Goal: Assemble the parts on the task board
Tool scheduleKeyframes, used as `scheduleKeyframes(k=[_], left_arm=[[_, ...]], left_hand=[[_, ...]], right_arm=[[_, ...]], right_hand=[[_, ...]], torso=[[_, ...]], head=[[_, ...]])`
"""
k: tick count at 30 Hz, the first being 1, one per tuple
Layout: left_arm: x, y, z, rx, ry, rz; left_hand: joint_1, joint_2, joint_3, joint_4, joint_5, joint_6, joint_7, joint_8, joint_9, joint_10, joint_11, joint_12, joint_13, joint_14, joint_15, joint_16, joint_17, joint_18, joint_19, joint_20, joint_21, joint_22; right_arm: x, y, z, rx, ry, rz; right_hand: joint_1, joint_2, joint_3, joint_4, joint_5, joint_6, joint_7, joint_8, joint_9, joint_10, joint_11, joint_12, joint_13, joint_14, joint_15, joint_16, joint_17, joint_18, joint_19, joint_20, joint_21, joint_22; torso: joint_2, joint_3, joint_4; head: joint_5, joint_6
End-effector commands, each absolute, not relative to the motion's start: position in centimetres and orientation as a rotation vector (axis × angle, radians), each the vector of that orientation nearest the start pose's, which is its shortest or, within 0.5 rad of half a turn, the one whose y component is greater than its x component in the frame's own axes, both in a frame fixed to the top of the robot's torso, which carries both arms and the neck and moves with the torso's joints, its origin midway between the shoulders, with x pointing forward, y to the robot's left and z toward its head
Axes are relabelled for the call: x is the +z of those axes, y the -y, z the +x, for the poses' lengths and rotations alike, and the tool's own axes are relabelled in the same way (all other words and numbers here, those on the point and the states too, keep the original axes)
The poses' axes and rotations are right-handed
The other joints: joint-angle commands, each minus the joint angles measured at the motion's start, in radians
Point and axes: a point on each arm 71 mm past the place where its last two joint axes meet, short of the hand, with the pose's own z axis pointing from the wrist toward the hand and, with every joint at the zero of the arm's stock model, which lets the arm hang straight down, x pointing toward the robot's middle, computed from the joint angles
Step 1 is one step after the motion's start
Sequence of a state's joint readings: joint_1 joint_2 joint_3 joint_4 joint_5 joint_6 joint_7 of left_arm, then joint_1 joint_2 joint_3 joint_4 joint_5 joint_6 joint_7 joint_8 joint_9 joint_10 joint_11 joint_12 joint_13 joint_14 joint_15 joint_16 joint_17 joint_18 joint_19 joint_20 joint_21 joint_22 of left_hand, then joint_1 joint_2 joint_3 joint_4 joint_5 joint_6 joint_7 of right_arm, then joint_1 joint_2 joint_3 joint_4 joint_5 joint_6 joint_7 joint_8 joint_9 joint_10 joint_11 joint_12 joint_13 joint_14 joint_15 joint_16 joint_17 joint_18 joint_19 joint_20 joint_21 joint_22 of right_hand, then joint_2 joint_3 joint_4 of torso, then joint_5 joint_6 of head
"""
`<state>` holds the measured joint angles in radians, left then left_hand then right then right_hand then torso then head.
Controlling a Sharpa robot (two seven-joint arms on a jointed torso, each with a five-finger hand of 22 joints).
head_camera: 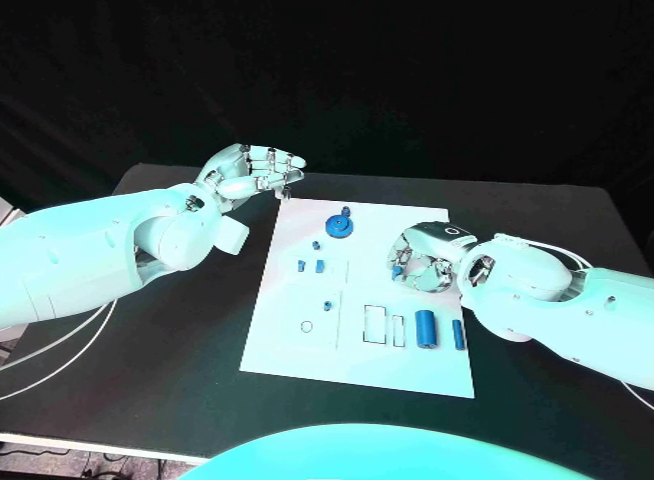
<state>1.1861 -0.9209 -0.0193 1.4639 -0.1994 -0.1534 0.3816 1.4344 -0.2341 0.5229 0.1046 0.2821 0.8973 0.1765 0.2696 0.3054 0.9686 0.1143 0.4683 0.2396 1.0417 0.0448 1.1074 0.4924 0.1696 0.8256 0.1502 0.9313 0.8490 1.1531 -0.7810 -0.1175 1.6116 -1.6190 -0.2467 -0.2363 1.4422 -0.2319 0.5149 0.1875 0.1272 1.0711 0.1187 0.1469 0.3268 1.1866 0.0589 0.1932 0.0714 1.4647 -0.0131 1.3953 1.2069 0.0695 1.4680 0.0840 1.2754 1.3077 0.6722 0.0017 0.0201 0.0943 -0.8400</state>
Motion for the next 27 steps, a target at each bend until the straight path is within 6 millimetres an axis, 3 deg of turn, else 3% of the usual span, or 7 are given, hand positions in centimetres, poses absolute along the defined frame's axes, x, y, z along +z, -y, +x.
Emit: scheduleKeyframes(k=[1,10,19,27], left_arm=[[-17.7,-25.4,49.3,-1.538,-1.504,-0.905],[-17.7,-25.4,49.4,-1.536,-1.504,-0.906],[-17.8,-25.5,49.4,-1.532,-1.502,-0.908],[-17.8,-25.6,49.6,-1.528,-1.501,-0.908]], left_hand=[[0.008,0.005,0.001,-0.004,0.004,-0.003,0.003,-0.001,-0.001,-0.005,0.001,0.005,-0.002,-0.007,0.002,-0.004,-0.001,0.013,0.003,0.0,-0.006,-0.001],[0.009,0.005,0.001,-0.005,0.004,-0.003,0.003,-0.001,-0.001,-0.005,0.001,0.005,-0.002,-0.007,0.002,-0.004,-0.001,0.013,0.002,0.0,-0.006,-0.001],[0.014,0.007,0.003,-0.008,0.005,-0.003,0.003,0.0,-0.001,-0.005,0.0,0.006,-0.002,-0.008,0.001,-0.004,-0.001,0.013,0.002,0.0,-0.005,0.0],[0.016,0.008,0.003,-0.01,0.005,-0.002,0.003,0.0,-0.001,-0.005,0.0,0.007,-0.002,-0.008,0.001,-0.004,-0.001,0.013,0.002,0.0,-0.005,0.001]], right_arm=[[-23.0,14.1,44.1,0.617,-1.776,-0.362],[-22.7,14.3,44.2,0.604,-1.72,-0.324],[-21.9,14.8,43.8,0.635,-1.71,-0.247],[-19.9,14.9,43.4,0.707,-1.704,-0.154]], right_hand=[[-0.003,0.001,0.022,-0.009,-0.005,0.015,-0.003,0.009,0.006,0.02,-0.003,-0.008,0.004,0.039,-0.01,0.004,0.004,-0.019,0.049,-0.011,0.019,0.163],[-0.002,0.036,0.068,-0.07,-0.007,0.071,-0.016,0.06,0.048,0.1,-0.025,-0.008,0.029,0.043,-0.028,0.013,0.018,-0.029,0.059,-0.024,0.072,0.186],[-0.017,0.04,0.077,-0.082,0.008,0.068,-0.016,0.071,0.064,0.109,-0.026,-0.017,0.036,0.044,-0.03,0.015,0.021,-0.03,0.061,-0.027,0.079,0.19],[-0.024,0.04,0.079,-0.087,0.01,0.065,-0.016,0.075,0.071,0.11,-0.025,-0.021,0.038,0.044,-0.03,0.015,0.021,-0.03,0.061,-0.027,0.081,0.191]], torso=[[-0.001,0.0,0.0003],[-0.001,-0.0004,0.0005],[-0.002,-0.0016,0.0],[-0.003,-0.0014,-0.0001]], head=[[0.0,-0.002],[-0.001,-0.003],[-0.001,-0.002],[0.0,0.0]])
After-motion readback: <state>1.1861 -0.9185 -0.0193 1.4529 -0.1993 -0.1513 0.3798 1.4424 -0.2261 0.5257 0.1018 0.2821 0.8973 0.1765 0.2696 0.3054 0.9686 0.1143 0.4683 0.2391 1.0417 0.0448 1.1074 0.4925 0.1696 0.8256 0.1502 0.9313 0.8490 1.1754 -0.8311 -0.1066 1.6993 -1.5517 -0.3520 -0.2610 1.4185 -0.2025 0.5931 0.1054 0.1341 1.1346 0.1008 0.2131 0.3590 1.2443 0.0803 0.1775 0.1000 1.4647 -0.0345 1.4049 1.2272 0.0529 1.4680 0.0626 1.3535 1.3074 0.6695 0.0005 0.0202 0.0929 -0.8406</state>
